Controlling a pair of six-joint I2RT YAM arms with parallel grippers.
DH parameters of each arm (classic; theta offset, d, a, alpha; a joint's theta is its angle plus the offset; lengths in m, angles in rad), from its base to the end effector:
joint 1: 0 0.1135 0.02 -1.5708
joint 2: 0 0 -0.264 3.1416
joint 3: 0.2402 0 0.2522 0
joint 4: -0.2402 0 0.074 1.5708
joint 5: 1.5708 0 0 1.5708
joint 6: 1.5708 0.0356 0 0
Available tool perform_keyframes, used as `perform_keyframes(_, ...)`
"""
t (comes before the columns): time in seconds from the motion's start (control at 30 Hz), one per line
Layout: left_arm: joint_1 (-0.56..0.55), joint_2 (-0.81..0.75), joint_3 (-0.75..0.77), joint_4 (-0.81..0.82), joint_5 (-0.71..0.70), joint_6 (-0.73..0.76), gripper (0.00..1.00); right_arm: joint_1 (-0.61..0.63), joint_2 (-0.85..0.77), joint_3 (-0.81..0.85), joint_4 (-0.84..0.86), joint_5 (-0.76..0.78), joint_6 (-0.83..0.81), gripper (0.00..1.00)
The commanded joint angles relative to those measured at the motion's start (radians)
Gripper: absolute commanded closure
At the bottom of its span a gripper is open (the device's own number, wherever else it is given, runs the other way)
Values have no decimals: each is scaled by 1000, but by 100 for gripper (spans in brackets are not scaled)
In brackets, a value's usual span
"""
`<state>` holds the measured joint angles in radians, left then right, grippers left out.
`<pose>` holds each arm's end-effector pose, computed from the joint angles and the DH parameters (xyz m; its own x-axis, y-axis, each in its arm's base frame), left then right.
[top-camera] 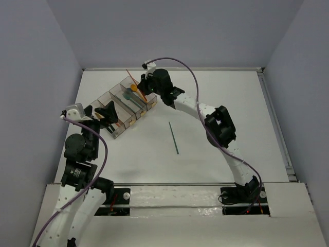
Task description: Sort the eating utensils into containers
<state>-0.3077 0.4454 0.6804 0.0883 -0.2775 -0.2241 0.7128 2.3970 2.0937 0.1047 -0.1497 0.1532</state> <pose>0.1065 -0.0236 0.3770 0.2855 -0.3150 -0.9051 0.1099 0.9490 -0.2956 0.4299 0.3787 0.2550 -0.2631 -0.0279 -0.9644 -0.7256 0.6645 0.1787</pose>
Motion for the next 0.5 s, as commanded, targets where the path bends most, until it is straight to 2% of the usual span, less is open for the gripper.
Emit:
perform_keyframes(0.0,-4,26,-4,67,-5,14,1,-6,-65,-14,39,-14,-12,100)
perform_keyframes(0.47,-4,88,-7,70,-100,28,1,-6,-87,-55,104,-165,71,100)
